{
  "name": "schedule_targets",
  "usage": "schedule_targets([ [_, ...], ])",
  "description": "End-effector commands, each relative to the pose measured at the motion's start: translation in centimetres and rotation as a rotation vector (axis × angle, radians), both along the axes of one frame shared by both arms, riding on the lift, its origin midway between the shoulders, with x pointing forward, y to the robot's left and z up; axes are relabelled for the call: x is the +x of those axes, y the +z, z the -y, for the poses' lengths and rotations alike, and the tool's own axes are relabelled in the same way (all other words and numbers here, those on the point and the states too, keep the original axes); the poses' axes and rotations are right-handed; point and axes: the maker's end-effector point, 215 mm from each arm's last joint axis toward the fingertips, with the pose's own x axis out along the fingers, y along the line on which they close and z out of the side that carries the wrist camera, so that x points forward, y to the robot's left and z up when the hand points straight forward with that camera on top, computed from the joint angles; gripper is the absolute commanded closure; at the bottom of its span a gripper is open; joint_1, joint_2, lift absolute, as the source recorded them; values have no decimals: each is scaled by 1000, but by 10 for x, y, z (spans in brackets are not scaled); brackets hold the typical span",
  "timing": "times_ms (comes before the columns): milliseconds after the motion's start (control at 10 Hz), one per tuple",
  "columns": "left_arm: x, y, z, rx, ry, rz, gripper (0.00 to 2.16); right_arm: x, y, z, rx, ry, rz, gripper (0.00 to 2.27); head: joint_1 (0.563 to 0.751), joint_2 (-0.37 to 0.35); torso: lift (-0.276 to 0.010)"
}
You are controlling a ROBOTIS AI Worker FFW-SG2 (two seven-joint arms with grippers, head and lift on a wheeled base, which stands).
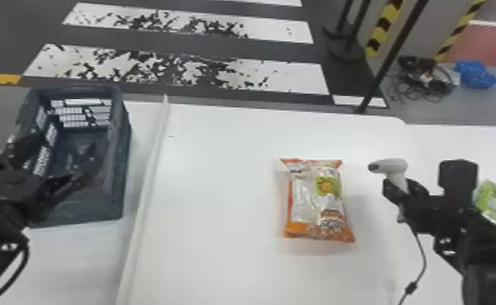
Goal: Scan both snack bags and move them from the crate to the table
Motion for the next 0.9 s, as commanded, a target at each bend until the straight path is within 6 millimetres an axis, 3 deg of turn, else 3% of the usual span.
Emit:
schedule_targets([
  [0,0,0,1,-1,-1,-1,90,5,-14,22,-14,-17,6,2246,695,-148,-88],
  [500,0,-1,0,-1,-1,-2,90,18,-44,52,-38,-39,22,2243,695,-205,-88],
  [800,0,-3,0,-1,0,-5,90,18,-53,53,-41,-38,7,2229,695,-217,-88],
])
